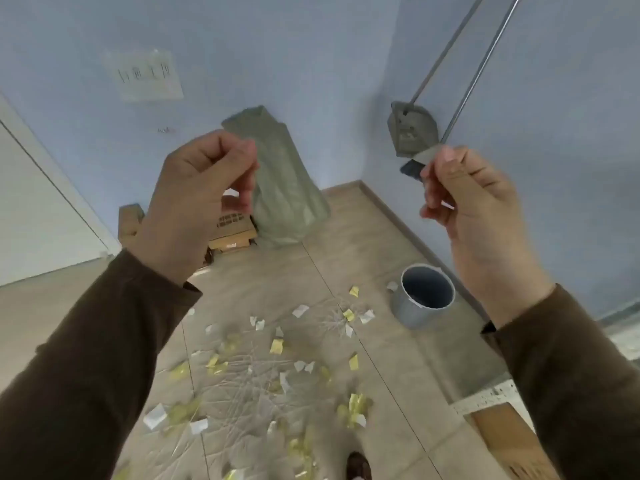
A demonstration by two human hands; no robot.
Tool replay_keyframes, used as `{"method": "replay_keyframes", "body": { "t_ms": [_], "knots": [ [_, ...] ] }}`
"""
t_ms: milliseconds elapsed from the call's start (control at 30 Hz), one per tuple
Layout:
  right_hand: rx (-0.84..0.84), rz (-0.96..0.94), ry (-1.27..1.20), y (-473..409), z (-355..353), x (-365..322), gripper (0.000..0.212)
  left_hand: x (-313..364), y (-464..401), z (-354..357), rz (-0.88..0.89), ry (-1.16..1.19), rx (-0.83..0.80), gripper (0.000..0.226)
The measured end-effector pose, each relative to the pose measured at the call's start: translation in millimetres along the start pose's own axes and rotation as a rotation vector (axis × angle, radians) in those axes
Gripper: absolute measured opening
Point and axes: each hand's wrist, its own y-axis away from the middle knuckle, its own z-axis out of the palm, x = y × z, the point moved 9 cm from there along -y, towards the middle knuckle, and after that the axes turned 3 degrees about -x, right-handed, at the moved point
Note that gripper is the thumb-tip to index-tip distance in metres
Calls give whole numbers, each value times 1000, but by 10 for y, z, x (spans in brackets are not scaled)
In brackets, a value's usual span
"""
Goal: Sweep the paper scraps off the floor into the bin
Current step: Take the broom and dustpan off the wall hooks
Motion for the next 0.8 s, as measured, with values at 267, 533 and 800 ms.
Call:
{"method": "replay_keyframes", "body": {
  "t_ms": [267,533,800],
  "knots": [
    [76,270,110,250,-512,796,28,-853,64,646,-225,-37,-111,20],
    [135,383,98,93,-1329,1388,28,-1321,-133,1579,-312,-72,-159,16],
    [145,493,83,-331,-2230,1920,22,-1561,-513,2675,-355,-145,-201,13]
  ]
}}
